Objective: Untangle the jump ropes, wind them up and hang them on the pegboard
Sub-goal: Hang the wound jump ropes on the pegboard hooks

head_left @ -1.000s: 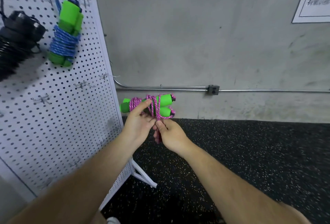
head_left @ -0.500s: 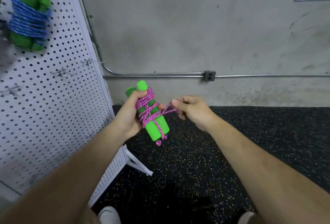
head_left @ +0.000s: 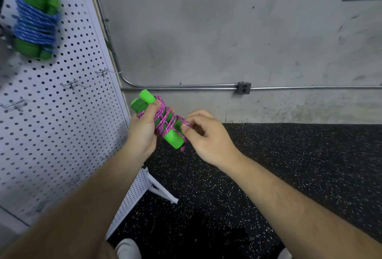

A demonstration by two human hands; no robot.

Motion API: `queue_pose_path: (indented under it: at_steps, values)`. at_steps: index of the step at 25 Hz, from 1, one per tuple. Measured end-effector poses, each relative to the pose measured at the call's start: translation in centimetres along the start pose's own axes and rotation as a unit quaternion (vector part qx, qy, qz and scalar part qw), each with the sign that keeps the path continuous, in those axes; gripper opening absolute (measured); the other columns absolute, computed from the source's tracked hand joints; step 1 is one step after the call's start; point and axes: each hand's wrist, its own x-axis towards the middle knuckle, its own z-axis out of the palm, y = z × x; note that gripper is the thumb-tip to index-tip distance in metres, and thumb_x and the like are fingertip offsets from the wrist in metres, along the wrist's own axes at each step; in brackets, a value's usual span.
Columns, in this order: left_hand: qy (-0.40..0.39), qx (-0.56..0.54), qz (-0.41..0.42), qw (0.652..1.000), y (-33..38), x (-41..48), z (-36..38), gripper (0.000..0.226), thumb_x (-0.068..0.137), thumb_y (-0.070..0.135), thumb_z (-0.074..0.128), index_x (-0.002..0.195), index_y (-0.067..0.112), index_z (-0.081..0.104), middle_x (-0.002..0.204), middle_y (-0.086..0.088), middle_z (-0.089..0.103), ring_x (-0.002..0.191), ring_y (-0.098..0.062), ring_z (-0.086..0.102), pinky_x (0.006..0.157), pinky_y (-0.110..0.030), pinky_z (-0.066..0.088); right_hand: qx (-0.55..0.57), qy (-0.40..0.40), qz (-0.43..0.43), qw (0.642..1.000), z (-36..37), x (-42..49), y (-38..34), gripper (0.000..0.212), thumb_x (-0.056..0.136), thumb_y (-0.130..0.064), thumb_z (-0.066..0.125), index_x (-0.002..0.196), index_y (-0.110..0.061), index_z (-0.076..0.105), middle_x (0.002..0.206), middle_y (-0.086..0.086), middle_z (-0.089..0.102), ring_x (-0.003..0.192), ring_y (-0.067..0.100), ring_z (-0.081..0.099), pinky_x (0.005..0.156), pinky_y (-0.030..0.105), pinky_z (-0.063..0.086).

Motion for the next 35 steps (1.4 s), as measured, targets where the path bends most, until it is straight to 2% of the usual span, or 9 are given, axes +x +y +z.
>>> queue_pose_path:
  at_steps: [4,10,14,16,18,20,23,26,35]
  values:
    - [0.021,-0.085,0.02,0.996,0.3,-0.5,0.4,0.027,0.099,0.02,0.062,0.121,0.009,0.052,0.109,-0.024,0.059,0.095,-0.029,0.066,0.083,-0.046,0.061,-0.106,-0.034,-0.003,0.994,1.3,-0.9,0.9,0.043,0.087,-0.039,0.076,0.123,-0.022,0.06,0.136,-0.007,0.041,0.127,0.01,0.044,0.11,0.021,0.035]
    - [-0.021,-0.147,-0.063,0.987,0.8,-2.1,1.2,0.034,0.102,0.038,0.053,0.119,0.009,0.055,0.103,-0.015,0.064,0.101,-0.027,0.069,0.08,-0.04,0.061,-0.108,0.043,-0.079,0.99,1.4,-0.4,0.5,0.039,0.087,-0.019,0.077,0.118,-0.018,0.053,0.141,-0.004,0.045,0.123,0.019,0.052,0.106,0.028,0.044]
    - [0.079,0.126,0.049,0.988,2.3,-2.9,0.7,0.05,0.096,0.029,0.068,0.136,0.015,0.042,0.13,-0.011,0.054,0.132,-0.028,0.053,0.101,-0.047,0.053,-0.168,0.062,-0.099,0.979,0.5,0.2,1.2,0.034,0.084,-0.011,0.078,0.112,-0.016,0.061,0.145,-0.001,0.046,0.129,0.024,0.048,0.108,0.037,0.043]
    - [0.069,0.461,0.284,0.838,2.6,-3.0,-0.4,0.053,0.091,0.033,0.07,0.138,0.022,0.046,0.148,-0.006,0.039,0.143,-0.023,0.034,0.12,-0.05,0.03,-0.183,0.06,-0.096,0.977,0.1,0.3,1.5,0.035,0.082,-0.012,0.08,0.112,-0.017,0.062,0.143,-0.002,0.048,0.127,0.025,0.049,0.107,0.039,0.044]
    - [-0.019,0.601,0.403,0.69,2.1,-3.5,-0.9,0.043,0.085,0.04,0.065,0.124,0.026,0.058,0.148,-0.003,0.037,0.141,-0.026,0.03,0.118,-0.05,0.023,-0.15,0.085,-0.085,0.981,0.2,0.2,1.3,0.039,0.08,-0.018,0.082,0.113,-0.022,0.061,0.136,-0.004,0.049,0.122,0.024,0.051,0.102,0.041,0.048]
    - [0.001,0.558,0.357,0.749,0.4,-3.9,-0.5,0.035,0.084,0.051,0.061,0.112,0.031,0.055,0.131,-0.005,0.044,0.126,-0.026,0.047,0.109,-0.05,0.04,-0.131,0.137,-0.063,0.98,0.4,0.2,1.0,0.045,0.08,-0.026,0.083,0.119,-0.026,0.06,0.127,-0.005,0.048,0.117,0.021,0.052,0.096,0.038,0.051]
    - [-0.066,0.221,0.035,0.972,0.2,-5.6,2.2,0.026,0.097,0.043,0.062,0.114,0.033,0.045,0.107,-0.006,0.067,0.098,-0.024,0.071,0.09,-0.053,0.059,-0.154,0.174,-0.054,0.971,0.7,-0.3,0.3,0.049,0.081,-0.031,0.082,0.125,-0.026,0.062,0.121,-0.005,0.048,0.112,0.017,0.05,0.093,0.035,0.051]
    - [-0.101,0.042,-0.053,0.993,1.2,-5.2,2.6,0.034,0.102,0.009,0.055,0.132,0.021,0.045,0.112,-0.014,0.074,0.096,-0.027,0.071,0.087,-0.045,0.06,-0.175,0.121,-0.101,0.972,1.1,-1.0,0.0,0.042,0.084,-0.034,0.079,0.121,-0.023,0.066,0.123,-0.004,0.048,0.112,0.016,0.051,0.094,0.031,0.049]
    - [-0.141,0.069,-0.031,0.987,3.7,-4.2,1.2,0.047,0.091,-0.018,0.053,0.124,0.015,0.051,0.098,-0.015,0.075,0.08,-0.021,0.071,0.064,-0.027,0.058,-0.19,0.026,-0.259,0.947,-0.4,-0.3,0.0,0.025,0.098,-0.01,0.064,0.121,-0.009,0.072,0.139,0.001,0.058,0.13,0.025,0.046,0.111,0.034,0.038]
